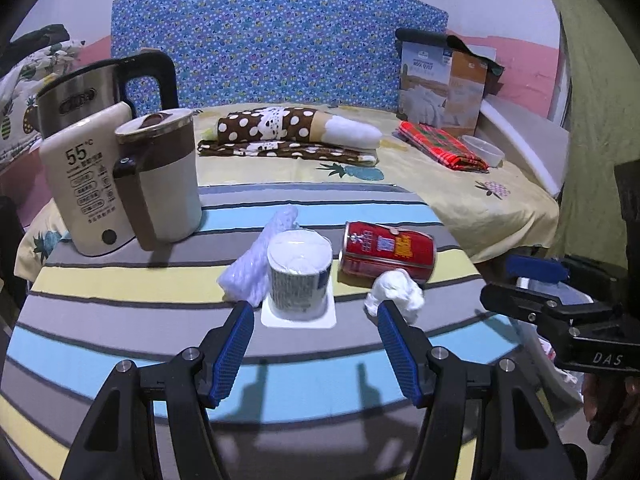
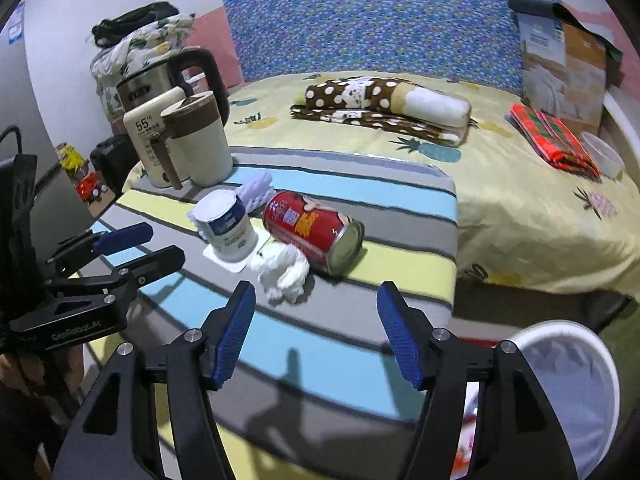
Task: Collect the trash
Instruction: 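Lower the open right tool around the red cartoon can while the left tool straddles the yogurt cup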
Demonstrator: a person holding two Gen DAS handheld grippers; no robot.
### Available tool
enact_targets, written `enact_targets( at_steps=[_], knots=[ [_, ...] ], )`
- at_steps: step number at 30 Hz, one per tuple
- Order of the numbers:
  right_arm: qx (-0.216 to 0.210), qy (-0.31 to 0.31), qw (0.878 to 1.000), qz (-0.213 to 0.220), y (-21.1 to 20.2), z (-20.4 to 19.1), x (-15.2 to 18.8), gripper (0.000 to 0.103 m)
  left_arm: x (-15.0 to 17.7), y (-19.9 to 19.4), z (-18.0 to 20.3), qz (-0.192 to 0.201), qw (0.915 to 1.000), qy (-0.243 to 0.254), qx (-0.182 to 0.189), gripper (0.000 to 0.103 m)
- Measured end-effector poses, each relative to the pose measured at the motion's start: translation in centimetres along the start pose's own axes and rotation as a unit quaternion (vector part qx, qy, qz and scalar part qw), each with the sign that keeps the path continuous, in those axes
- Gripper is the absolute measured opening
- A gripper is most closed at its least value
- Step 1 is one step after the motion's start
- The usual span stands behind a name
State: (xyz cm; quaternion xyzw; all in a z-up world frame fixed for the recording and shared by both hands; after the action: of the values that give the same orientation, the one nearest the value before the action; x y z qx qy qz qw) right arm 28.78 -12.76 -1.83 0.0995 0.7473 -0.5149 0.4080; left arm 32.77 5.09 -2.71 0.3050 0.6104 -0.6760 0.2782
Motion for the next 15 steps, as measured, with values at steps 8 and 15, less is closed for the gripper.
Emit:
enact_targets(
  at_steps=[8,15],
  knots=[
    [-0.016,-0.022,1.0,-0.014,2.8,1.2,-1.8,0.065,-1.0,2.8,-0.9,-0.018,0.9998,-0.011,0.005,0.064],
    [-0.04,-0.025,0.998,-0.035,4.6,1.8,-2.4,0.065,-1.7,4.2,-1.0,-0.017,0.9998,-0.005,0.008,0.064]
  ],
)
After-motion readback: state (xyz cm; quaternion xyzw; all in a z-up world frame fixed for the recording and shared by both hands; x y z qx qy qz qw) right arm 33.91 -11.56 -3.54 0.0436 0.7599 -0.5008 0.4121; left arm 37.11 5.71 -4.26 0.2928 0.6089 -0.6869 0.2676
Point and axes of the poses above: each gripper's, at about its wrist camera, not at the fingertips, and y roughly the way its jaws point, z to its right, x to its underside, the point moved 4 cm from there along y, roughly the way its jaws point, and after that the axes turned 2 degrees about y, right-handed, at the moved point
